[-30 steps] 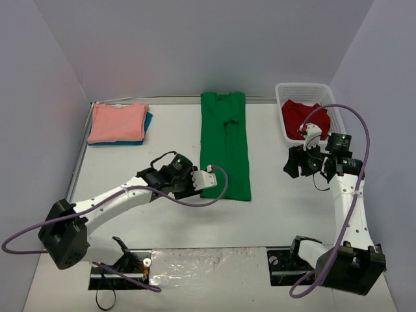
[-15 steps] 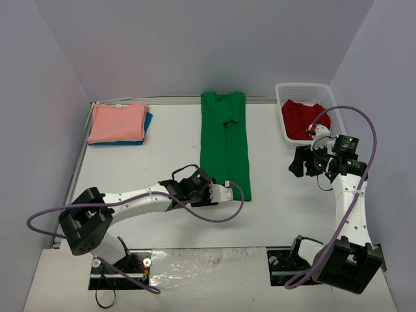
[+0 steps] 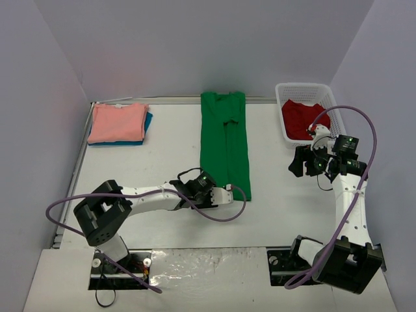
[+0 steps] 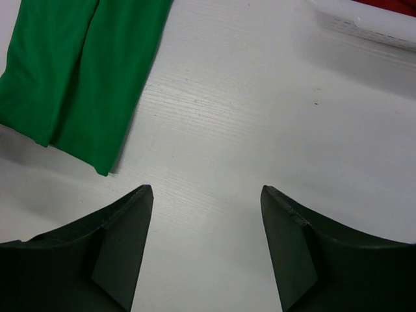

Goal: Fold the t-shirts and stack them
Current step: Grab the bottom of the folded rectangular tshirt with both arms

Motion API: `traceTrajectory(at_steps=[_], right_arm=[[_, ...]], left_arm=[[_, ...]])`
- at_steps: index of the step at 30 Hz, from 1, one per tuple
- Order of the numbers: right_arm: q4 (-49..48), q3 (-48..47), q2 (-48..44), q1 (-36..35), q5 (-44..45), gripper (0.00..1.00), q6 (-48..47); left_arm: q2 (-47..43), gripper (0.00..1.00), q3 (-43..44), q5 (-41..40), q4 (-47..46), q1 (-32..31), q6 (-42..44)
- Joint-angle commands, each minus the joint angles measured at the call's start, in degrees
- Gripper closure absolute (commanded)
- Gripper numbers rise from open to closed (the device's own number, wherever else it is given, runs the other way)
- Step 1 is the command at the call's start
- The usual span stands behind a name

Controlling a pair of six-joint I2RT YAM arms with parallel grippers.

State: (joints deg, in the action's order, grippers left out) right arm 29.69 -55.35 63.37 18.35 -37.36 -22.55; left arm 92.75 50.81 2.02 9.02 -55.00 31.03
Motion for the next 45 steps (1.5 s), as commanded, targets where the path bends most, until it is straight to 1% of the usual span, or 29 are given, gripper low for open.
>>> traceTrajectory(at_steps=[1,3,8,11,12,13,14,16,20,26,28,32,34,35,36,40,41,43,44,45], right_arm=[[-0.86,0.42,0.08,0.28,-0.16,0.37,0.40],[-0.86,0.42,-0.01,0.37,-0.08,0.36,0.31],[-0.86,0.42,0.17,0.37,-0.08,0.36,0.31],[-0.87,0.42,0.17,0.28,-0.08,0.36,0.31],[-0.86,0.42,0.17,0.28,-0.08,0.36,0.31],[-0.95,0.42,0.17,0.28,0.10,0.36,0.40],[-0.95,0.42,0.17,0.28,0.10,0.36,0.40],[-0.87,0.42,0.17,0.37,0.27,0.36,0.40],[-0.86,0.42,0.08,0.37,0.10,0.36,0.31],[-0.69,-0.81,0.00,-0.59,-1.31,0.37,-1.62],[-0.69,-1.42,-0.27,-1.03,-1.40,0.39,-3.99],[-0.08,-4.31,0.52,-1.56,0.98,0.37,-8.38],[2.11,-4.94,1.05,-2.35,-0.51,0.37,-12.94],[2.99,-5.46,1.40,-3.05,-1.13,0.40,-14.70],[3.70,-5.73,1.75,-4.01,-1.57,0.41,-16.81],[4.85,-5.21,2.81,-11.83,-0.08,0.42,-19.99],[4.85,-4.77,2.72,-15.15,0.18,0.42,-20.52],[5.20,-3.45,2.54,-17.90,0.54,0.43,-21.92],[5.20,-3.01,2.37,-21.56,0.80,0.44,-22.45],[5.03,-2.05,2.37,-23.25,1.41,0.44,-22.89]], left_arm=[[1.55,0.63,3.94,-1.41,1.62,-0.10,-1.40],[2.34,0.67,4.47,-1.49,2.14,-0.10,-1.76],[3.49,0.70,5.35,-1.49,2.32,-0.10,-2.28],[3.93,0.76,5.79,-1.41,2.76,-0.10,-2.46],[4.10,0.79,5.88,-1.41,3.02,-0.10,-2.29],[4.71,0.88,6.23,-1.49,3.98,-0.02,-2.20],[4.72,0.88,6.23,-1.41,4.17,-0.10,-2.20],[4.81,0.97,6.23,-1.41,4.52,-0.10,-2.02],[3.84,0.98,5.80,-0.53,5.22,0.51,-2.28],[1.03,0.98,7.11,5.26,8.21,2.00,-3.51],[0.42,0.98,8.77,7.64,10.30,3.06,-4.39],[0.24,0.98,11.77,12.03,13.92,5.78,-5.27],[0.76,0.98,13.78,16.51,16.38,8.24,-5.71],[0.94,0.98,14.49,17.74,17.43,8.94,-5.71],[1.20,0.97,15.19,19.32,18.92,9.99,-5.63],[2.43,0.98,17.74,23.45,22.00,12.46,-5.54],[2.96,0.97,18.62,23.99,22.71,12.81,-5.62],[3.57,0.98,19.15,25.04,23.94,13.43,-5.98],[3.67,0.98,19.50,25.83,24.29,13.87,-6.41],[3.84,0.97,19.59,27.06,24.64,14.83,-6.94]])
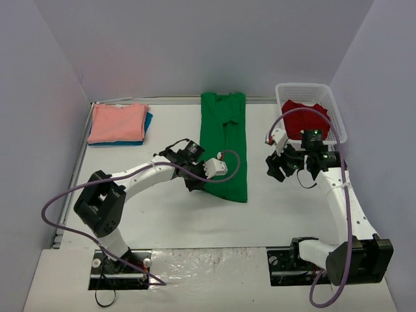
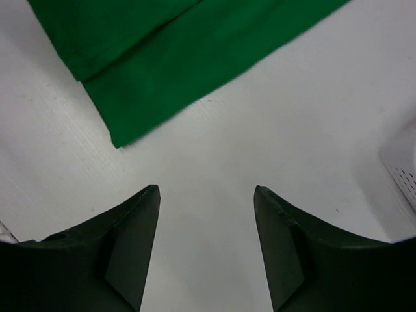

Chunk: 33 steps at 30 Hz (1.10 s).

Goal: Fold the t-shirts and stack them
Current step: Grab the bottom of the folded rectangular tshirt with both arms

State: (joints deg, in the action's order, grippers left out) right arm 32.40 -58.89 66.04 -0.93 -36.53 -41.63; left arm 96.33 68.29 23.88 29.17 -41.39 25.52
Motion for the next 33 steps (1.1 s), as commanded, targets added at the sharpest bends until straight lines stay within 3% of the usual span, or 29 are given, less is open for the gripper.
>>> traceTrajectory(at_steps=[1,9,16,24,33], right_arm=[[2.40,1.94,-0.21,-5.82,2.41,0.45,-4.42],[2.40,7.29,2.34,-19.09,7.09,0.50,-6.53],[1.52,9.94,5.67,-25.08,11.48,0.54,-8.03],[-1.90,11.17,11.64,-27.46,12.10,0.65,-7.68],[-4.36,9.59,17.71,-29.30,12.27,0.65,-6.89]], left_arm=[[1.04,0.98,2.37,7.56,5.02,1.66,-1.61],[5.96,0.98,5.09,12.94,7.39,3.77,-2.66],[8.52,0.97,6.85,16.11,8.45,5.79,-3.37],[9.22,0.98,7.29,18.22,8.71,6.84,-3.98],[10.01,0.98,7.21,20.86,8.80,8.07,-3.90]])
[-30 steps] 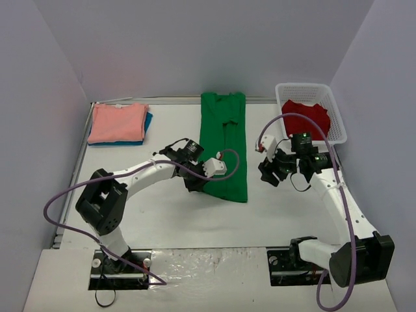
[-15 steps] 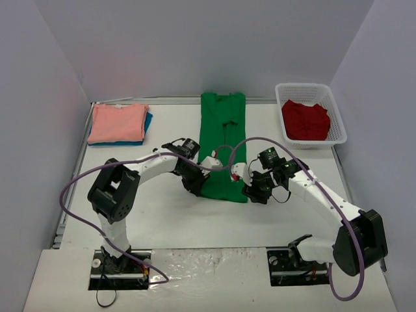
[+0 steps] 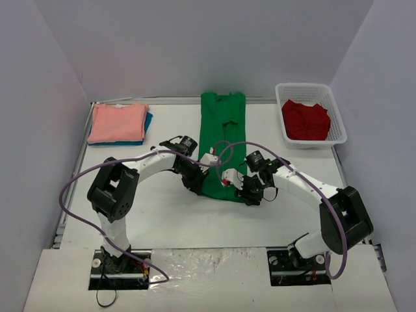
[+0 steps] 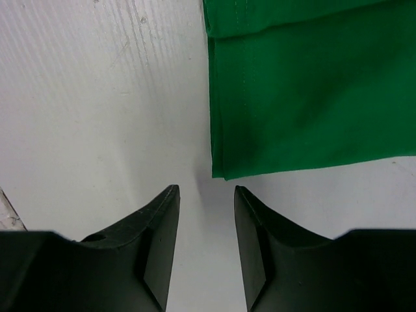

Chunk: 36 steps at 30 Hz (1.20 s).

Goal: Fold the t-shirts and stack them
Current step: Grab the bottom of the folded rectangular tshirt with both arms

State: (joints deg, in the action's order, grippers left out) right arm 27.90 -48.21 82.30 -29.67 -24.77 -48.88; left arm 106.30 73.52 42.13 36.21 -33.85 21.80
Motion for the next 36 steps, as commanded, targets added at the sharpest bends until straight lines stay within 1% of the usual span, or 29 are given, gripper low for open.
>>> traceTrajectory(at_steps=[1,18,25,28,29,31,32,33,36], right_arm=[[-0.04,-1.28,1.81,-0.56,0.69,0.65,0.45],[-2.32,-3.65,10.24,-1.09,2.01,0.66,1.07],[-3.90,-2.42,12.53,-1.53,4.29,0.70,1.51],[-5.04,-1.37,13.06,-1.71,6.05,0.77,1.95],[-5.48,-1.10,13.15,-1.79,7.19,0.82,2.21],[-6.10,-0.23,13.58,-1.88,7.81,0.89,2.56],[-6.19,-0.05,13.76,-1.88,7.99,0.96,2.65],[-6.19,0.04,13.94,-1.97,8.25,0.99,3.09],[-5.93,0.04,13.41,-2.06,8.95,1.00,3.97]], left_arm=[[0.05,0.98,1.90,2.78,1.59,0.62,-0.18],[-0.66,0.98,1.54,4.10,2.11,0.97,0.17],[-1.10,0.98,1.37,4.54,2.64,1.06,0.61],[-1.18,0.98,1.19,5.07,2.82,1.33,0.87],[-1.18,0.98,1.28,5.16,2.99,1.41,0.96],[-1.27,0.97,1.28,5.24,3.34,1.50,1.14],[-1.45,0.98,1.28,5.07,3.34,1.50,1.22],[-1.53,0.98,1.19,4.98,3.43,1.59,1.31],[-1.80,0.98,1.37,4.28,4.31,1.85,2.01]])
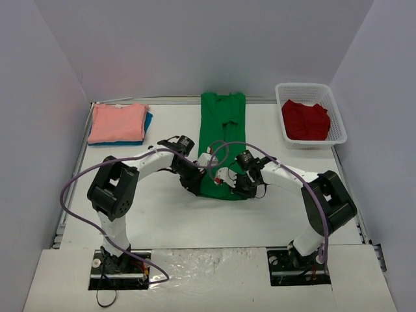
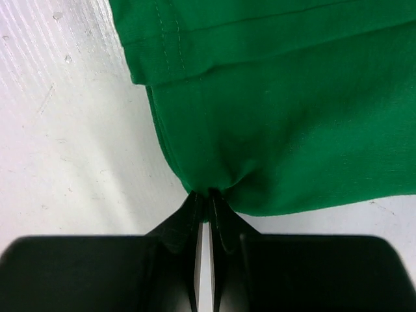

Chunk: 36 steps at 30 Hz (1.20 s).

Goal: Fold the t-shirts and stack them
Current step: Grab the bottom of the folded rectangular tshirt with both arms

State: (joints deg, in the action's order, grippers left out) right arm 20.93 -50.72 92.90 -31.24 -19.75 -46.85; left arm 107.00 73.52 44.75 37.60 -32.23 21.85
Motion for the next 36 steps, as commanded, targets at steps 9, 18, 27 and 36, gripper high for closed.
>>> traceTrajectory(at_steps=[9,18,27,36], right_arm=[[11.40,-4.73,-3.51,-0.48,3.05,1.00,3.17],[25.55,-13.44,-9.67,-0.57,-3.36,1.00,1.41],[34.17,-15.99,-14.24,-0.22,-6.88,1.00,-0.69],[40.86,-20.21,-15.39,0.66,-13.21,1.00,-4.56]], left_arm=[[-6.71,0.98,5.14,-0.54,8.79,1.73,5.13],[-11.19,0.98,8.66,1.30,21.98,1.47,14.27],[-15.50,0.98,8.57,4.29,32.17,1.11,21.04],[-16.12,0.98,10.77,6.67,39.12,-2.66,23.42]])
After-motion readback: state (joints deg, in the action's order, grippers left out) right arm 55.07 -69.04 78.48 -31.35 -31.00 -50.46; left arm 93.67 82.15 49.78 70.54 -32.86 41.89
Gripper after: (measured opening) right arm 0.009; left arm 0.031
